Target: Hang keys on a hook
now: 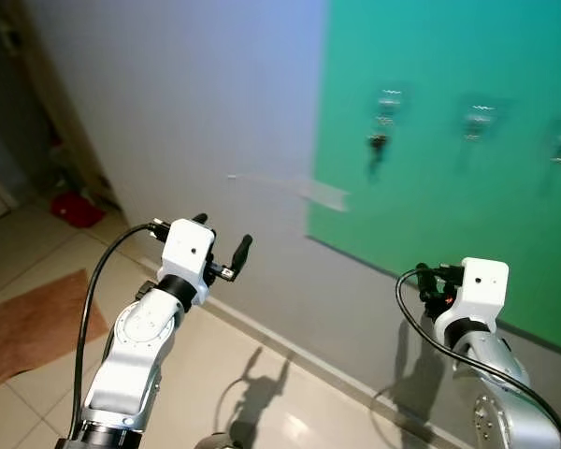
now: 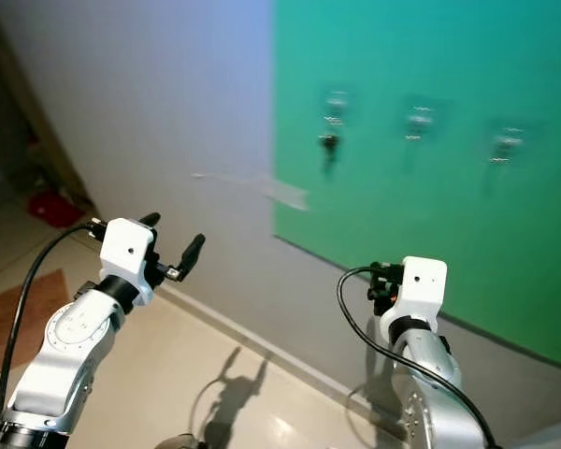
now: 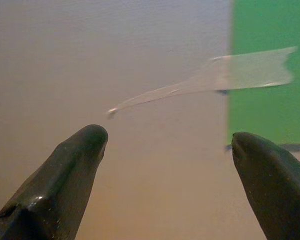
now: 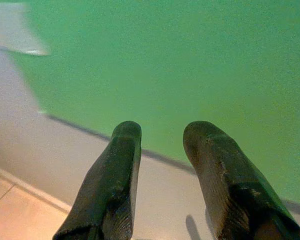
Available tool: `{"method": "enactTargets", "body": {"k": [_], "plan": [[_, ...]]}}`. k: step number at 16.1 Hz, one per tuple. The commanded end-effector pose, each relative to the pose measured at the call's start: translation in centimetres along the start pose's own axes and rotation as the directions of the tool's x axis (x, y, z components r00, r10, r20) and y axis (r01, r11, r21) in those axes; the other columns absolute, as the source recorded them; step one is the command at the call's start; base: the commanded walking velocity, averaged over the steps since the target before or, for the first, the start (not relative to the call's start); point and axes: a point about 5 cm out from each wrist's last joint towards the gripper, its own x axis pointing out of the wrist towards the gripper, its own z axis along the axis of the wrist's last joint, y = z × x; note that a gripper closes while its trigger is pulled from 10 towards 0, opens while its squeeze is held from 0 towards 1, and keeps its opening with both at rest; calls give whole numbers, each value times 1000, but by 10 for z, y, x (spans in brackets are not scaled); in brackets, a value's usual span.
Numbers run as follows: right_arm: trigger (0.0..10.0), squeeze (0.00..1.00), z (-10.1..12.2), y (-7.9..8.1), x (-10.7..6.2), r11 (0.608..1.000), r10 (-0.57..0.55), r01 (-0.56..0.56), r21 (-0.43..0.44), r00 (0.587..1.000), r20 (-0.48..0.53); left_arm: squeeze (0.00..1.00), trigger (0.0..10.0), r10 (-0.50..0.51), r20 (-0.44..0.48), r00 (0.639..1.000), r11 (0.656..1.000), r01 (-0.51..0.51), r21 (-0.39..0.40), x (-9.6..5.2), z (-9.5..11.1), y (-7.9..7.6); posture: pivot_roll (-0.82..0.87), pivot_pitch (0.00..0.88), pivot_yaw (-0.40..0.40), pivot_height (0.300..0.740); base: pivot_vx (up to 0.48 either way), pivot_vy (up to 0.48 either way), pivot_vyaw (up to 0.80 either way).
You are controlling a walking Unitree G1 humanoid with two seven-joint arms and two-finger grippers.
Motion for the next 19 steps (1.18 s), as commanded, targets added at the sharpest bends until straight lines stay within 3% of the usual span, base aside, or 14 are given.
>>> {"method": "enactTargets", "body": {"k": [1,10,13,19], "plan": [[10000,0,-1,2,1,1000,-5,5,1,1000,6,0,10000,22,-8,1000,1000,-21,16,0,-2,4,-83,0,12,718,0,469,0],[10000,0,7,10,7,1000,8,-7,-21,999,39,0,10000,28,-3,1000,999,-28,15,3,0,4,-80,0,16,718,0,467,0],[10000,0,11,13,9,1000,22,-21,-20,999,43,0,10000,60,-20,998,998,-60,-10,5,0,5,-76,0,9,718,0,0,0],[10000,0,23,17,14,998,47,-44,-45,997,59,0,10000,97,-17,995,995,-97,-30,3,1,9,-72,0,-16,718,0,0,-800]]}}
